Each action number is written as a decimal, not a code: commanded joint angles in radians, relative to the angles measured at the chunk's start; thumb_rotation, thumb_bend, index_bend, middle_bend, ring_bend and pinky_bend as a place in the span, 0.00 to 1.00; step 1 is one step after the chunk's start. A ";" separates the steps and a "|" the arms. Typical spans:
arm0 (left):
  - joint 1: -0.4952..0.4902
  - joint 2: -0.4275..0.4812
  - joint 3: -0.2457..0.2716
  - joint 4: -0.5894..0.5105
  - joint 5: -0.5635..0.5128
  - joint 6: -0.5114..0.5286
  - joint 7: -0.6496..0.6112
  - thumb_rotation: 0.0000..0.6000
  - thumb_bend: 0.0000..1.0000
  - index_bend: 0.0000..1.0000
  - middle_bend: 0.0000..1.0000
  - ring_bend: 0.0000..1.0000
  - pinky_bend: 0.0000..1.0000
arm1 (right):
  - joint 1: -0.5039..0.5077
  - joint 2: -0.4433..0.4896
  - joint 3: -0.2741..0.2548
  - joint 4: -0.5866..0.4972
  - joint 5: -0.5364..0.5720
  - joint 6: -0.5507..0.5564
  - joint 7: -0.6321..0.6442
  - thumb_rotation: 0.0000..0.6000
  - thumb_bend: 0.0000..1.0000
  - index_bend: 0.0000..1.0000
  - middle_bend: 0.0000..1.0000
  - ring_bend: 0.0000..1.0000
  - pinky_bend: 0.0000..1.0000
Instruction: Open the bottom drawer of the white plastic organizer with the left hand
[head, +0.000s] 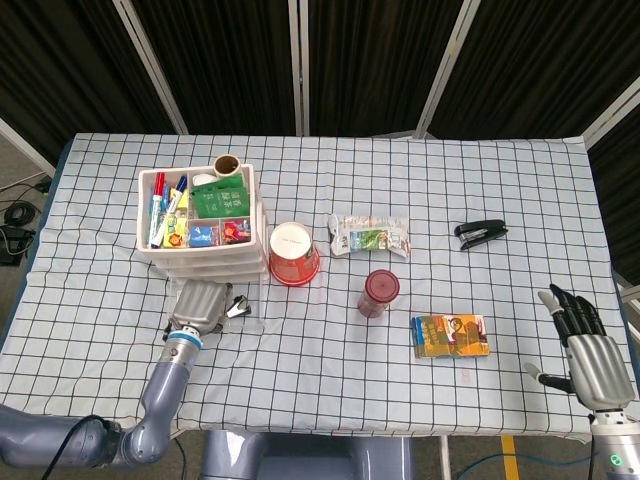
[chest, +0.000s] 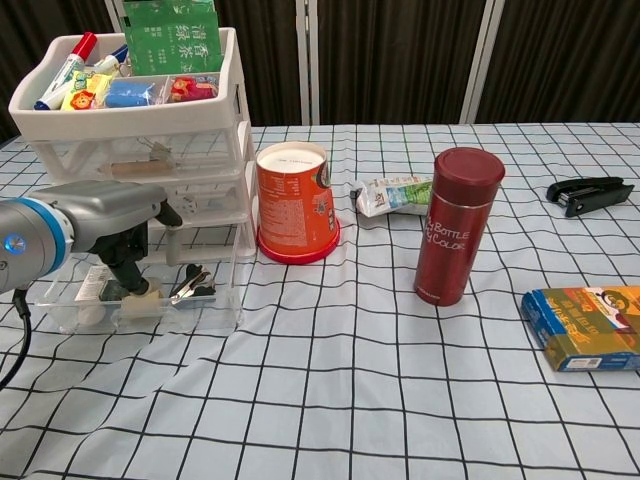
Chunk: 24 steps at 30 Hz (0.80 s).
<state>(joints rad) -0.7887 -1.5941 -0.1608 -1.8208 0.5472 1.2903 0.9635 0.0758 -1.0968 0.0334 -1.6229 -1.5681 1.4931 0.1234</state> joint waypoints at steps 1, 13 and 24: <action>-0.013 -0.019 -0.005 0.009 -0.020 0.033 0.029 1.00 0.37 0.47 1.00 0.99 0.90 | 0.000 0.001 0.001 0.001 -0.001 0.002 0.003 1.00 0.03 0.00 0.00 0.00 0.00; -0.049 -0.068 -0.029 0.030 -0.116 0.074 0.098 1.00 0.30 0.43 1.00 1.00 0.90 | -0.001 0.004 -0.001 0.001 -0.006 0.004 0.015 1.00 0.03 0.00 0.00 0.00 0.00; -0.066 -0.107 -0.044 0.057 -0.133 0.119 0.115 1.00 0.31 0.38 1.00 1.00 0.90 | 0.000 0.007 -0.004 -0.001 -0.011 0.001 0.021 1.00 0.03 0.00 0.00 0.00 0.00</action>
<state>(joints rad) -0.8531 -1.6955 -0.2027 -1.7692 0.4209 1.4045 1.0741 0.0763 -1.0905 0.0291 -1.6234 -1.5785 1.4939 0.1440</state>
